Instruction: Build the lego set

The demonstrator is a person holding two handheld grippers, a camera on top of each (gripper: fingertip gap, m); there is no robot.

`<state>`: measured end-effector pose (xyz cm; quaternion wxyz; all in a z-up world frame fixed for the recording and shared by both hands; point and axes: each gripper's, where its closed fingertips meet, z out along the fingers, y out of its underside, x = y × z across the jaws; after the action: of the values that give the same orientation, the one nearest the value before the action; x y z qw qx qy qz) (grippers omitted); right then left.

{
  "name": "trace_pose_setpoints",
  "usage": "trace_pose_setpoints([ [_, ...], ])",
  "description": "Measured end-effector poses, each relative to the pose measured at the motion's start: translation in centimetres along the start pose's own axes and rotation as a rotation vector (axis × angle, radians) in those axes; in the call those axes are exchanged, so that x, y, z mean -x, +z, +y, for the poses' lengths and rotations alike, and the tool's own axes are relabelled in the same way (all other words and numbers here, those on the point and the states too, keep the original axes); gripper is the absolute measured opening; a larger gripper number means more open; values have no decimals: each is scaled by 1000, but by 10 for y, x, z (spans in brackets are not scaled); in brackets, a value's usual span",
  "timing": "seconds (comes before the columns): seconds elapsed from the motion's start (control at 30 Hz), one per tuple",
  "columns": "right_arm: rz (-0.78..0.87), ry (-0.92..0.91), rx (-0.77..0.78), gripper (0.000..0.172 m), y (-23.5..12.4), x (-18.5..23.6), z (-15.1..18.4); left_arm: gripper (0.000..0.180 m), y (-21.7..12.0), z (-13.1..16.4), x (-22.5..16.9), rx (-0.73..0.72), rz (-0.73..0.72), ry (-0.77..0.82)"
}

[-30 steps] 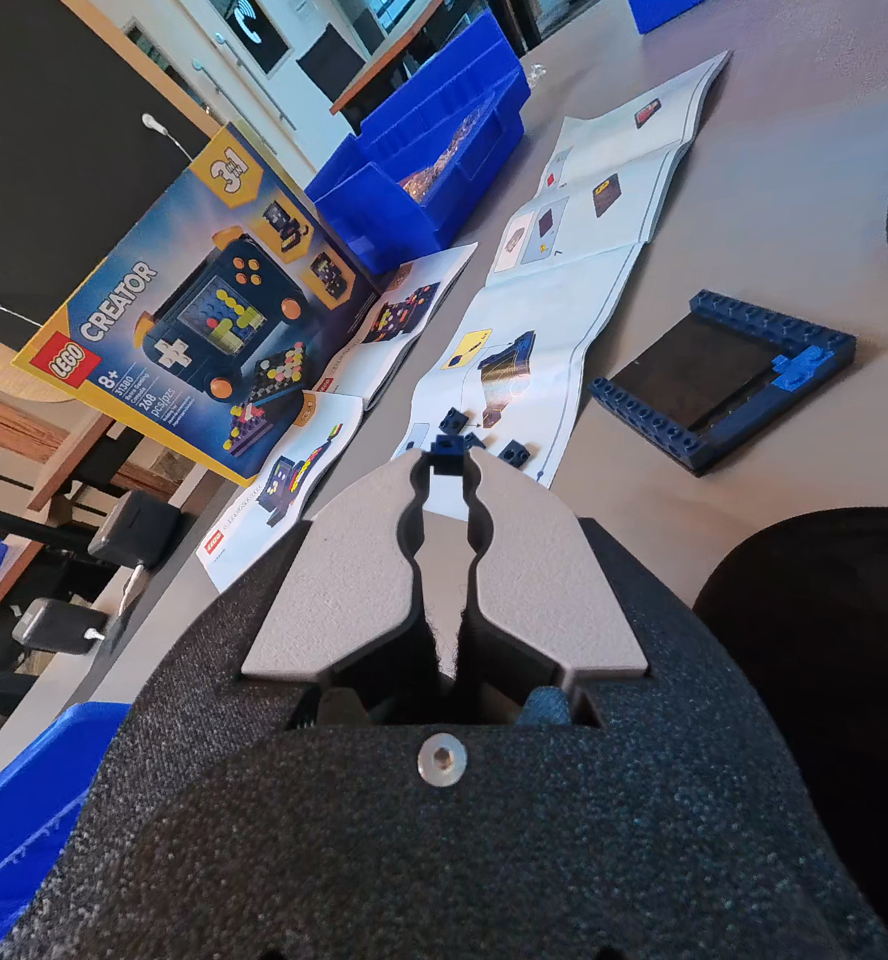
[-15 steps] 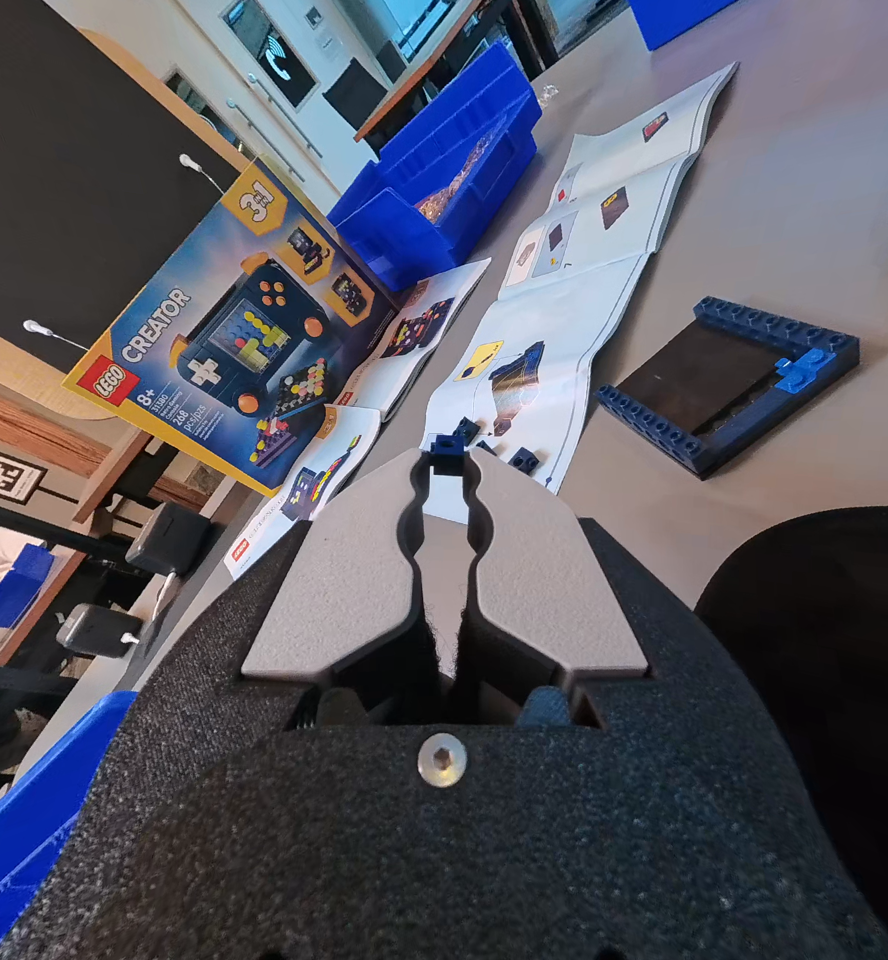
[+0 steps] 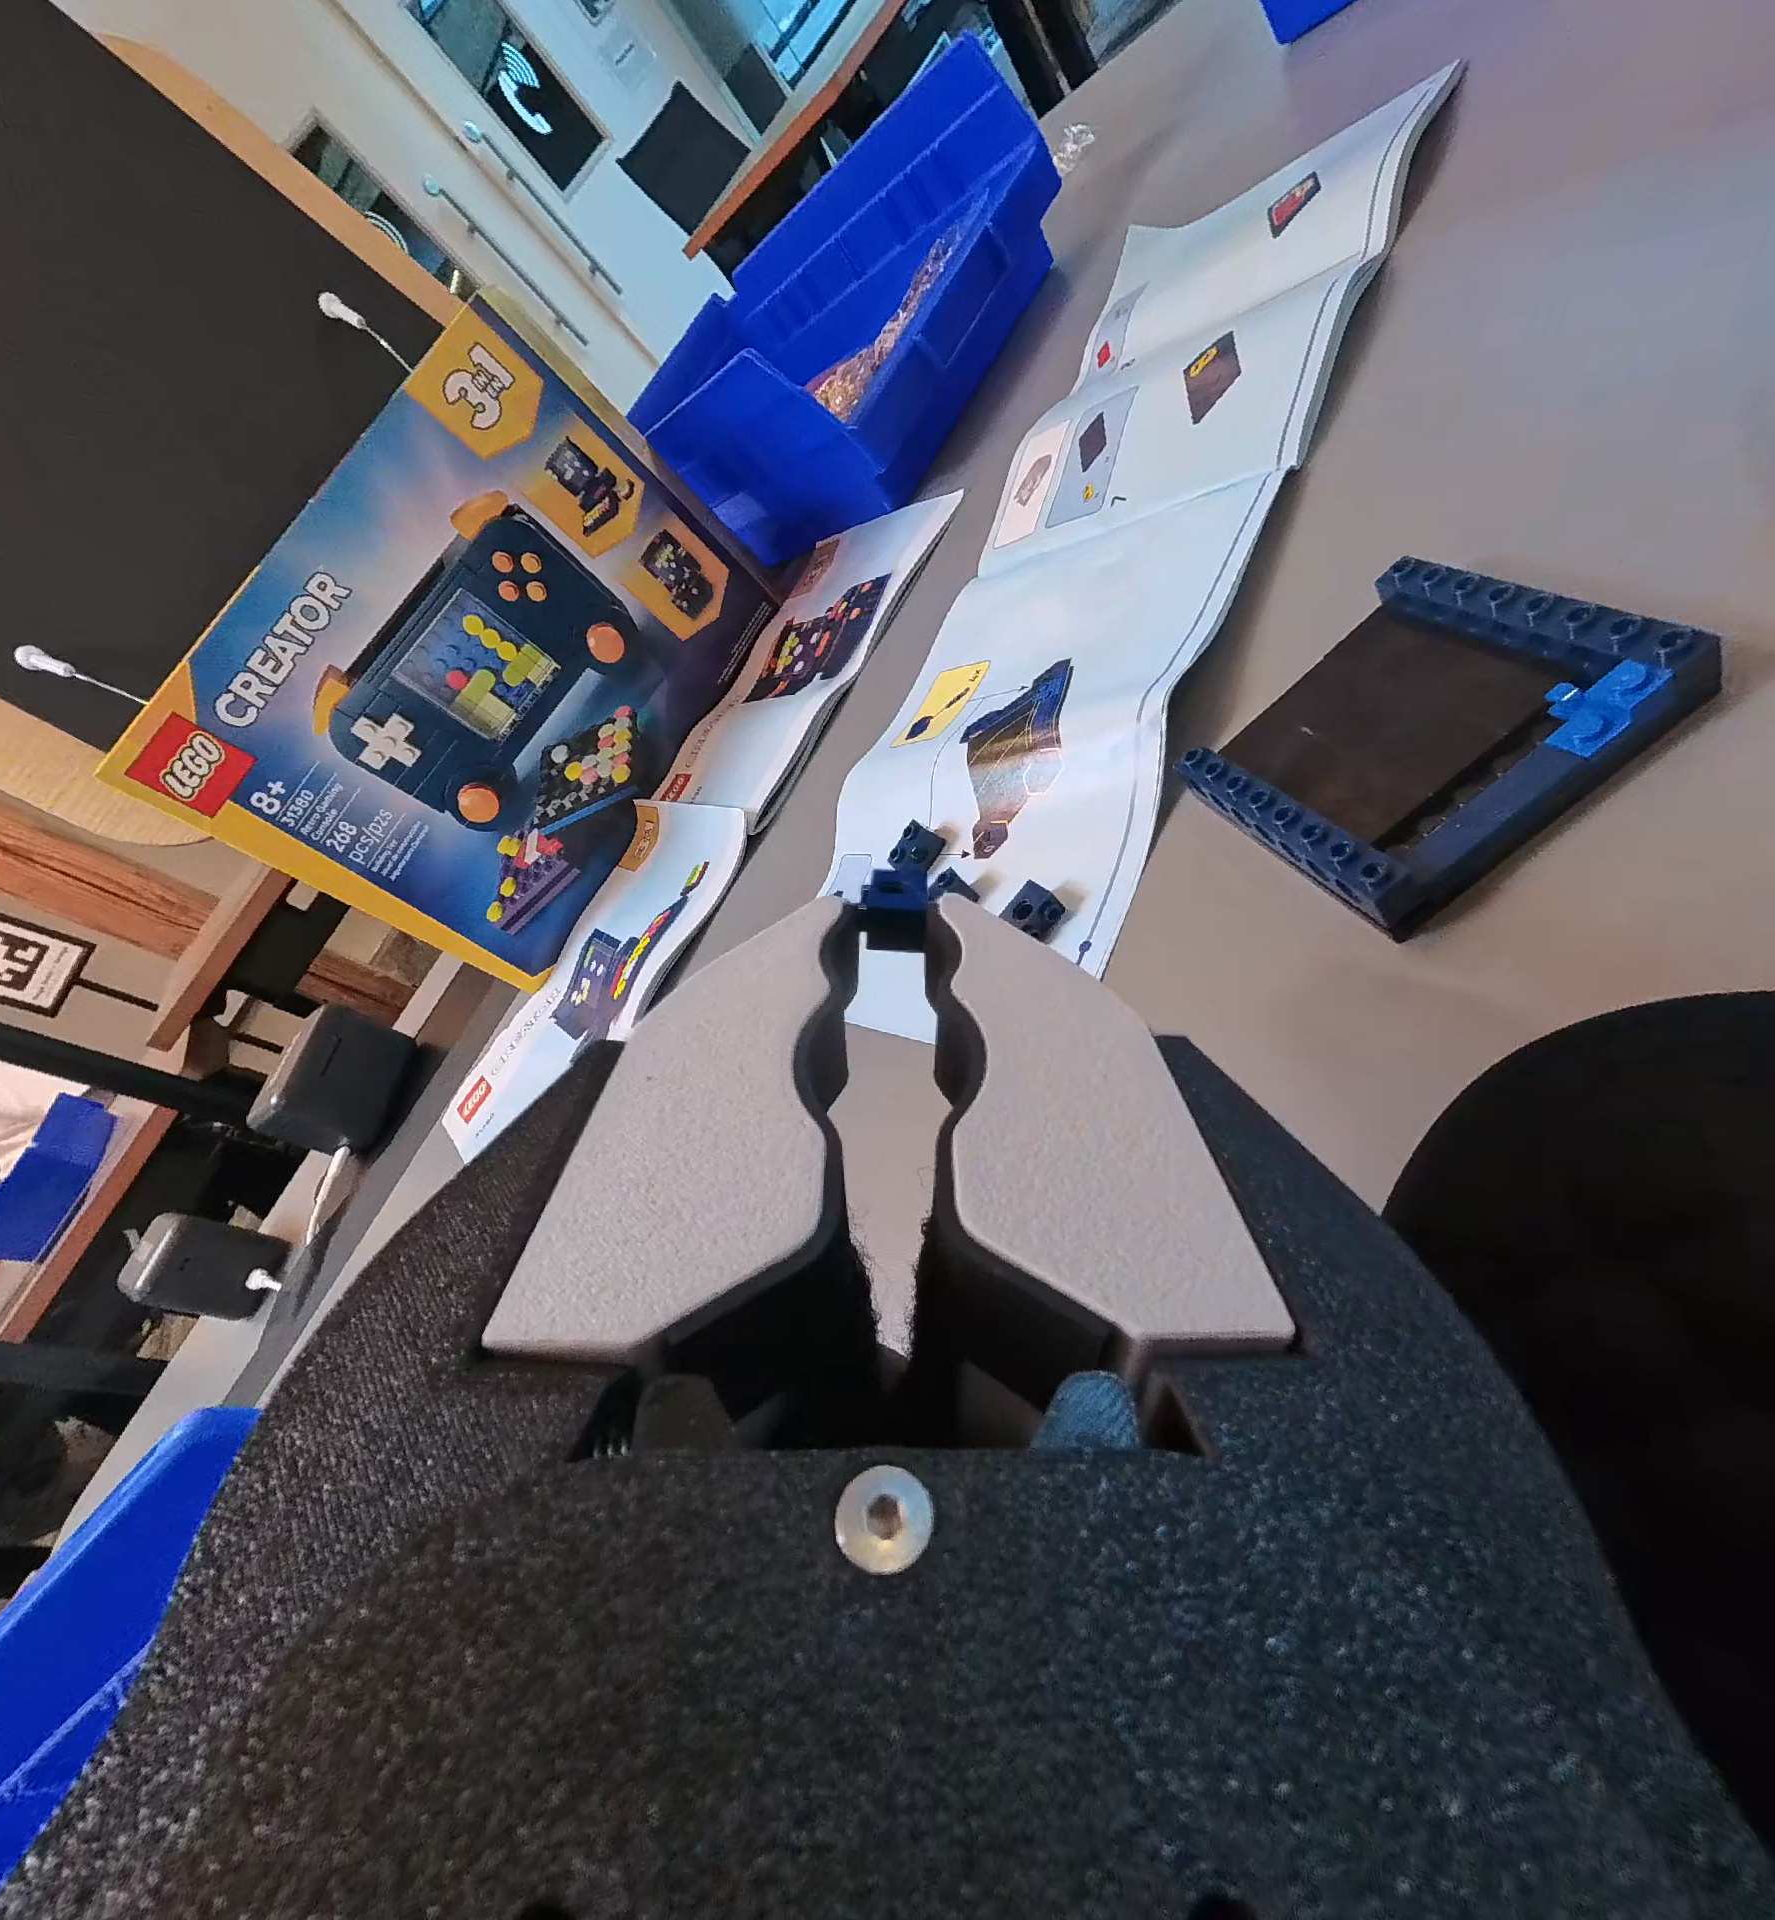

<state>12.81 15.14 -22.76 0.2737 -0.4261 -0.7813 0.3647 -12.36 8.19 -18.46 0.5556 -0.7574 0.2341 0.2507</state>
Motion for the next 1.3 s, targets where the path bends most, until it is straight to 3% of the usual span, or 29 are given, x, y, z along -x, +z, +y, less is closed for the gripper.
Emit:
trace_pose_setpoints([
  [0.33, -3, -19, 170, 32, 4, -5, 5, 11, 2, 1, -3, 13, 10, 14],
  [0.47, -26, -11, 93, 28, -1, -3, 3, 11, 2, 1, -3, 10, 10, 10],
  [0.57, -67, 17, -66, 18, -8, -5, -1, 11, 2, 1, -3, 9, 14, 9],
  [0.67, -159, 131, -213, 4, -13, -7, -11, 11, 2, 1, -4, 10, 12, 17],
  [0.73, -168, 183, -200, 1, -12, -8, -11, 11, 2, 1, -4, 15, 12, 20],
  [1.03, 18, 870, -53, 19, -5, 3, -1, 11, 1, -1, -5, 6, 20, 0],
  [1.17, 128, 1003, -90, 13, -4, -3, 2, 11, 1, -1, -5, -5, 34, -30],
  [1.3, 170, 1001, -73, 13, 1, -3, 1, 11, 1, 0, -3, -10, 41, -67],
])
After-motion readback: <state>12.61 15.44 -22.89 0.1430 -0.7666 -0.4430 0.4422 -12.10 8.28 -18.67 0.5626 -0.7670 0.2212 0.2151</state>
